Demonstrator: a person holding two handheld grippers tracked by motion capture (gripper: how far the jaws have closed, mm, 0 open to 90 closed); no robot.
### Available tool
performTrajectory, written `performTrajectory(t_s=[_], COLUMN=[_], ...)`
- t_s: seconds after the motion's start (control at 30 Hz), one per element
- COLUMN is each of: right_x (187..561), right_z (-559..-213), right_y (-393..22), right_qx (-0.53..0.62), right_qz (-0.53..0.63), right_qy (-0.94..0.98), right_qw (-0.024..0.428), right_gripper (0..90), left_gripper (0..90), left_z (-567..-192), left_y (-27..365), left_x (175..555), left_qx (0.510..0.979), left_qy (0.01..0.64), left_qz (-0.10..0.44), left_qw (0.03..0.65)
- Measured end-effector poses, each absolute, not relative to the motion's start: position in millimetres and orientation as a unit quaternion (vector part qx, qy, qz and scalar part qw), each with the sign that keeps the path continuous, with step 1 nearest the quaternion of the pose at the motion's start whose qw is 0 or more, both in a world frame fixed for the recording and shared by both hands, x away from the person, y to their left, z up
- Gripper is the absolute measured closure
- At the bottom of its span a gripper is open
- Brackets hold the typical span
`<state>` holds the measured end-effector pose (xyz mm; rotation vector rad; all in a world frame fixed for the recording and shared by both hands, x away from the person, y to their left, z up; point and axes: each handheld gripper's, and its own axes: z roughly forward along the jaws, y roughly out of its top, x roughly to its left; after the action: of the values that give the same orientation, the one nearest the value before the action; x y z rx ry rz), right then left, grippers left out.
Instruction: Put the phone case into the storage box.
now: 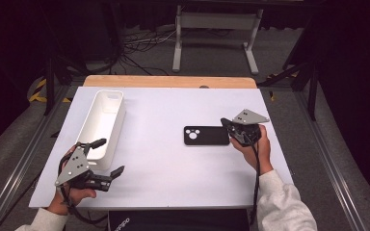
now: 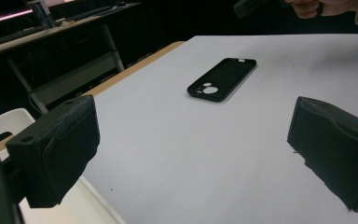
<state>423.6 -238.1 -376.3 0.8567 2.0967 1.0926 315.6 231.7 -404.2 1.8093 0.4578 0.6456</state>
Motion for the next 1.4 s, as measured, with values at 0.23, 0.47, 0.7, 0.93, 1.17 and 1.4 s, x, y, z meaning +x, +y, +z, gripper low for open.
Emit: performTrajectory(t_s=[0.23,0.47,0.7,0.93,1.17,1.4], right_x=[456.0,485.0,502.5,510.9,512.3,512.8], right_z=[-389.7,-401.9,-420.3,-433.7,-437.3,-441.0], right_y=[-233.1,-232.1,-233.6,-243.0,-245.7,-247.5], right_qx=[0.353,0.373,0.391,0.420,0.426,0.428], right_qz=[0.381,0.351,0.321,0.310,0.302,0.298], right_qy=[0.804,0.816,0.824,0.820,0.821,0.823], right_qw=[0.288,0.267,0.254,0.236,0.231,0.225], right_gripper=[90.0,90.0,90.0,90.0,90.0,90.0], left_gripper=[3.1,3.1,3.1,3.1,3.1,3.2], left_z=[-405.6,-406.1,-406.9,-407.7,-408.8,-408.9], left_y=[230.9,231.6,231.3,231.8,231.0,230.2], left_x=[316.1,316.9,316.9,317.4,318.3,317.7], left_qx=[0.766,0.768,0.770,0.769,0.773,0.775], left_qy=[0.193,0.189,0.190,0.189,0.187,0.186], left_qz=[0.269,0.268,0.261,0.262,0.259,0.257], left_qw=[0.551,0.549,0.551,0.551,0.548,0.547])
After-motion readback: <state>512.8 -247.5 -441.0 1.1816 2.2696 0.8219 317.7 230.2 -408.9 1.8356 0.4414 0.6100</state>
